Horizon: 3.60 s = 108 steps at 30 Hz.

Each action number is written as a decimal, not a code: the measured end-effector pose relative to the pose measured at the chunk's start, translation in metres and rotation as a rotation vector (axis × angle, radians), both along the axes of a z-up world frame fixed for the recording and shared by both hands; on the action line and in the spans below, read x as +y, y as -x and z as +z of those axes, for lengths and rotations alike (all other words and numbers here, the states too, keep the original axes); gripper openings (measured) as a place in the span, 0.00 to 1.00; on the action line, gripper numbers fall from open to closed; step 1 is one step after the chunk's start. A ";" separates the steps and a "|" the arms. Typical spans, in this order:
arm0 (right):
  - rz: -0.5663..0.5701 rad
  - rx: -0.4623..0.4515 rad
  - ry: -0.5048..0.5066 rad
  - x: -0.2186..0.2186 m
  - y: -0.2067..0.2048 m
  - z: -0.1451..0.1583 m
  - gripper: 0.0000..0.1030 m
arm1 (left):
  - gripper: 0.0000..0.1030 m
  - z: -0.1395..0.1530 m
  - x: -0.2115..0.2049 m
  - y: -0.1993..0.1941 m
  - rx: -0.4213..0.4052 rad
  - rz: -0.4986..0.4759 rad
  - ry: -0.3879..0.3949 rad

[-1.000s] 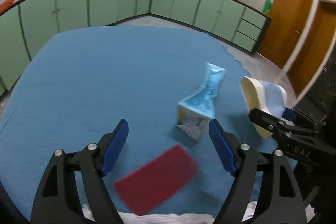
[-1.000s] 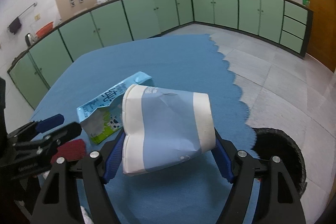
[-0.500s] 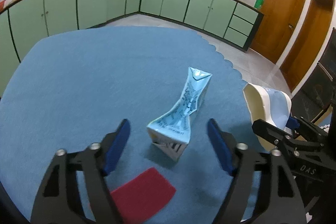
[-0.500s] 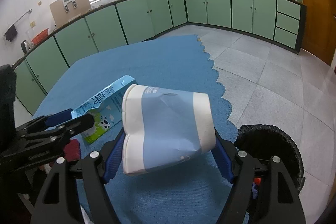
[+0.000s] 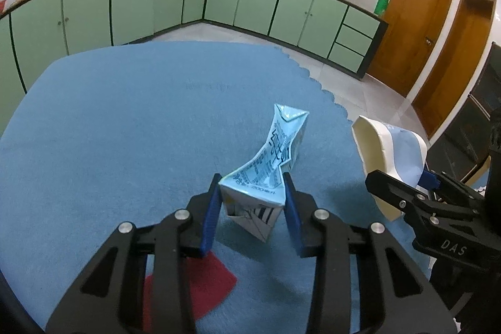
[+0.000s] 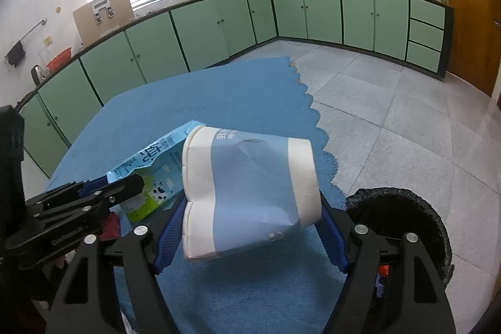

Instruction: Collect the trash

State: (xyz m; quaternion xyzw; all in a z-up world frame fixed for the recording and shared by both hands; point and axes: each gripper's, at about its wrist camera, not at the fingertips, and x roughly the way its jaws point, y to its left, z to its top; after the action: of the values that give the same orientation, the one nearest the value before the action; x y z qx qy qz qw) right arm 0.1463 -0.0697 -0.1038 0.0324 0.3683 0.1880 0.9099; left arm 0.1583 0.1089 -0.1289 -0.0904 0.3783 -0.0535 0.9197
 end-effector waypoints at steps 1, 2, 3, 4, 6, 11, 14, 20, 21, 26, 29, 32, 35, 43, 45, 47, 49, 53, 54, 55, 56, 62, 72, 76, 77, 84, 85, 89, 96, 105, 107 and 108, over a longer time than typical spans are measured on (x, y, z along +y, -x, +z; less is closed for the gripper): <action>-0.001 -0.003 -0.002 -0.001 0.000 0.001 0.72 | 0.34 0.002 -0.001 0.001 -0.005 0.003 -0.004; -0.002 -0.006 -0.003 -0.002 0.000 0.003 0.72 | 0.34 0.004 -0.001 0.002 -0.010 0.005 -0.008; -0.003 -0.010 -0.005 -0.003 0.000 0.004 0.72 | 0.34 0.006 -0.002 0.004 -0.014 0.006 -0.010; -0.005 -0.012 -0.007 -0.004 0.001 0.006 0.72 | 0.34 0.007 -0.003 0.005 -0.017 0.006 -0.010; -0.006 -0.018 -0.008 -0.006 0.002 0.008 0.72 | 0.34 0.011 -0.005 0.008 -0.023 0.008 -0.008; -0.011 -0.039 -0.016 -0.012 0.005 0.018 0.72 | 0.34 0.022 -0.008 0.016 -0.045 -0.001 0.007; -0.016 -0.054 -0.022 -0.019 0.008 0.023 0.72 | 0.34 0.030 -0.010 0.020 -0.062 -0.007 0.017; -0.033 -0.080 -0.032 -0.032 0.015 0.035 0.72 | 0.34 0.044 -0.020 0.033 -0.096 -0.025 0.026; -0.039 -0.085 -0.033 -0.036 0.017 0.037 0.72 | 0.34 0.045 -0.022 0.033 -0.098 -0.028 0.025; -0.076 -0.097 -0.034 -0.055 0.021 0.042 0.72 | 0.34 0.051 -0.041 0.033 -0.110 -0.061 0.025; -0.105 -0.102 -0.033 -0.069 0.025 0.044 0.72 | 0.34 0.054 -0.055 0.032 -0.115 -0.084 0.026; -0.137 -0.107 -0.026 -0.085 0.028 0.045 0.72 | 0.34 0.055 -0.072 0.029 -0.119 -0.115 0.026; -0.172 -0.108 -0.021 -0.102 0.031 0.045 0.72 | 0.34 0.055 -0.090 0.028 -0.123 -0.149 0.026; -0.253 -0.090 -0.007 -0.148 0.033 0.038 0.72 | 0.34 0.050 -0.142 0.013 -0.129 -0.214 0.017; -0.272 -0.086 -0.001 -0.159 0.032 0.034 0.72 | 0.34 0.046 -0.154 0.008 -0.127 -0.229 0.014; -0.287 -0.083 0.003 -0.167 0.031 0.031 0.72 | 0.34 0.041 -0.168 0.003 -0.123 -0.238 0.007; -0.304 -0.078 0.003 -0.174 0.030 0.028 0.72 | 0.34 0.037 -0.178 -0.002 -0.114 -0.246 0.004; -0.335 -0.065 0.000 -0.195 0.026 0.020 0.72 | 0.34 0.025 -0.200 -0.015 -0.102 -0.265 -0.008; -0.339 -0.062 0.001 -0.198 0.024 0.019 0.72 | 0.34 0.023 -0.203 -0.018 -0.099 -0.269 -0.009; -0.346 -0.055 0.005 -0.203 0.021 0.014 0.72 | 0.34 0.020 -0.209 -0.022 -0.092 -0.276 -0.007; -0.350 -0.048 0.008 -0.206 0.018 0.012 0.72 | 0.34 0.017 -0.214 -0.025 -0.088 -0.280 -0.008; -0.382 0.002 0.012 -0.231 0.007 -0.013 0.72 | 0.34 -0.005 -0.244 -0.047 -0.043 -0.306 -0.040; -0.396 0.054 0.030 -0.252 -0.008 -0.042 0.77 | 0.36 -0.026 -0.263 -0.070 0.025 -0.321 -0.056; -0.401 0.058 0.035 -0.256 -0.011 -0.045 0.80 | 0.46 -0.022 -0.263 -0.070 0.024 -0.326 -0.051; -0.408 0.056 0.037 -0.257 -0.010 -0.045 0.83 | 0.46 -0.021 -0.263 -0.071 0.022 -0.325 -0.051; -0.446 0.041 0.027 -0.261 -0.003 -0.034 0.94 | 0.64 -0.005 -0.250 -0.069 -0.005 -0.293 -0.034; -0.454 0.044 0.017 -0.261 -0.001 -0.030 0.94 | 0.67 -0.003 -0.248 -0.067 -0.010 -0.289 -0.032; -0.471 0.026 -0.032 -0.261 0.008 -0.015 0.94 | 0.72 0.013 -0.231 -0.059 -0.033 -0.272 -0.025; -0.447 -0.046 -0.053 -0.240 0.029 0.016 0.94 | 0.76 0.039 -0.187 -0.030 -0.082 -0.227 -0.024; -0.331 -0.127 -0.067 -0.180 0.050 0.049 0.94 | 0.78 0.065 -0.112 0.018 -0.143 -0.123 -0.052; -0.300 -0.139 -0.077 -0.165 0.055 0.052 0.94 | 0.78 0.069 -0.095 0.028 -0.151 -0.093 -0.057; -0.280 -0.143 -0.083 -0.156 0.057 0.054 0.94 | 0.78 0.070 -0.084 0.034 -0.158 -0.073 -0.064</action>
State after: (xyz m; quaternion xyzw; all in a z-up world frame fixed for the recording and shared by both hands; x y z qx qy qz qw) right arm 0.0896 -0.2252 -0.0502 0.1074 0.2862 0.0763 0.9491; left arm 0.1239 0.0246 -0.0586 -0.0426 0.3091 -0.0820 0.9465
